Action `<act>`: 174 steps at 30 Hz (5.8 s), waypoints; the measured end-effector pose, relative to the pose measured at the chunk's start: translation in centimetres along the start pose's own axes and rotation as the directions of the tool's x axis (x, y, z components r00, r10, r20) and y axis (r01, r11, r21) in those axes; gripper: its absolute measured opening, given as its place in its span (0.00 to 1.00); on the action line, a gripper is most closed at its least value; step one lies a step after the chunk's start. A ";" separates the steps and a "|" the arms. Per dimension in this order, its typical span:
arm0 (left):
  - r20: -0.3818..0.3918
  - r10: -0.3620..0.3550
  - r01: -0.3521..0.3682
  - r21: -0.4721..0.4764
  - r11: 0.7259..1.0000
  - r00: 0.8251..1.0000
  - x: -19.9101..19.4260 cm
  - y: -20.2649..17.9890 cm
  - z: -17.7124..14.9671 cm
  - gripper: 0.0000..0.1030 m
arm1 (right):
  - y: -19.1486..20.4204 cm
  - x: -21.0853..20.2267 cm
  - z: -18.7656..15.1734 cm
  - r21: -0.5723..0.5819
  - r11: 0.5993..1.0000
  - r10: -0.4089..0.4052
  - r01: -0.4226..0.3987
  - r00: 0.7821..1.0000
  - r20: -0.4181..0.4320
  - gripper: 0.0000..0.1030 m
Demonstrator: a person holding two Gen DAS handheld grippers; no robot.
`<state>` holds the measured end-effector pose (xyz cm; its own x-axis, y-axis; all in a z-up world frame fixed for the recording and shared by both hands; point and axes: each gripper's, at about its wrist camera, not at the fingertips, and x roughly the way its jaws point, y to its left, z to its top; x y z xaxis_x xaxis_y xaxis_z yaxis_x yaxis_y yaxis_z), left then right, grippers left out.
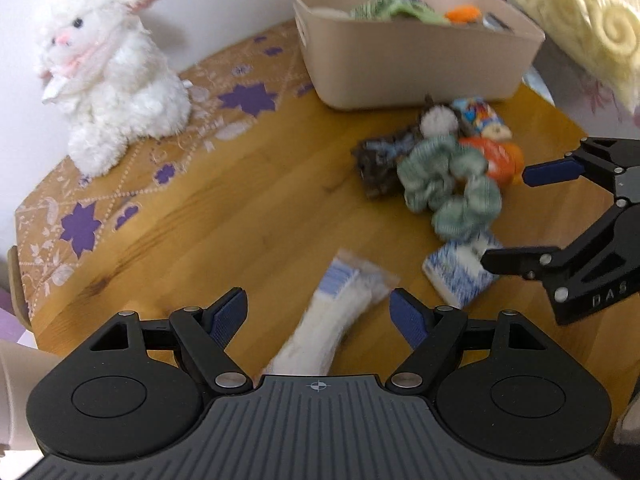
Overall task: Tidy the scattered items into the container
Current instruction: 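Move both tools back over the remaining items on the table, then grasp the white packet with the left tool while the right tool grasps the blue-white tissue pack, then carry the white packet and blue-white tissue pack over the basket, then open both tools to drop the packet and tissue pack into the basket, then move both tools back toward the green scrunchie and orange bottle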
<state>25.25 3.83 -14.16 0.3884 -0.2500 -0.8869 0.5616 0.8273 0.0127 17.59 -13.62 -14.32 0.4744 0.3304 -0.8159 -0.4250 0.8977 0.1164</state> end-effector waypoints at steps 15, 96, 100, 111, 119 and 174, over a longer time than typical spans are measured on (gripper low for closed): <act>-0.056 -0.030 0.029 -0.009 1.000 0.998 3.0 0.2 -2.0 0.77 | 5.5 3.8 -2.6 -0.124 0.988 -0.094 0.090 0.995 -0.028 0.98; 0.331 0.144 -0.074 -0.216 0.974 0.932 -6.3 -6.9 11.1 0.26 | -13.5 -8.6 6.8 -0.095 0.994 0.082 -0.060 0.963 0.257 0.61; 0.345 0.161 -0.090 -0.212 0.973 0.925 -6.3 -8.0 12.9 0.26 | -15.1 -9.1 7.4 -0.095 0.994 0.074 -0.049 0.957 0.281 0.61; 0.377 0.165 -0.100 -0.187 0.977 0.911 -4.6 -10.0 18.3 0.26 | -19.1 -8.7 9.2 -0.103 0.994 0.068 -0.036 0.940 0.334 0.61; 0.368 0.178 -0.122 -0.171 0.978 0.912 -1.1 -11.3 22.6 0.26 | -20.8 -7.4 11.7 -0.134 0.991 0.065 -0.019 0.934 0.350 0.61; 0.174 0.257 -0.198 -0.294 0.935 0.951 -1.2 -10.2 12.7 0.77 | -14.9 -5.2 4.9 -0.093 0.995 -0.012 0.038 0.965 0.261 1.00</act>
<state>28.35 -10.66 -7.36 0.6407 -0.1131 -0.7594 0.2331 0.9711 0.0521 25.28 -27.24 -9.04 0.6645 0.3841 -0.6410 -0.4766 0.8785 0.0324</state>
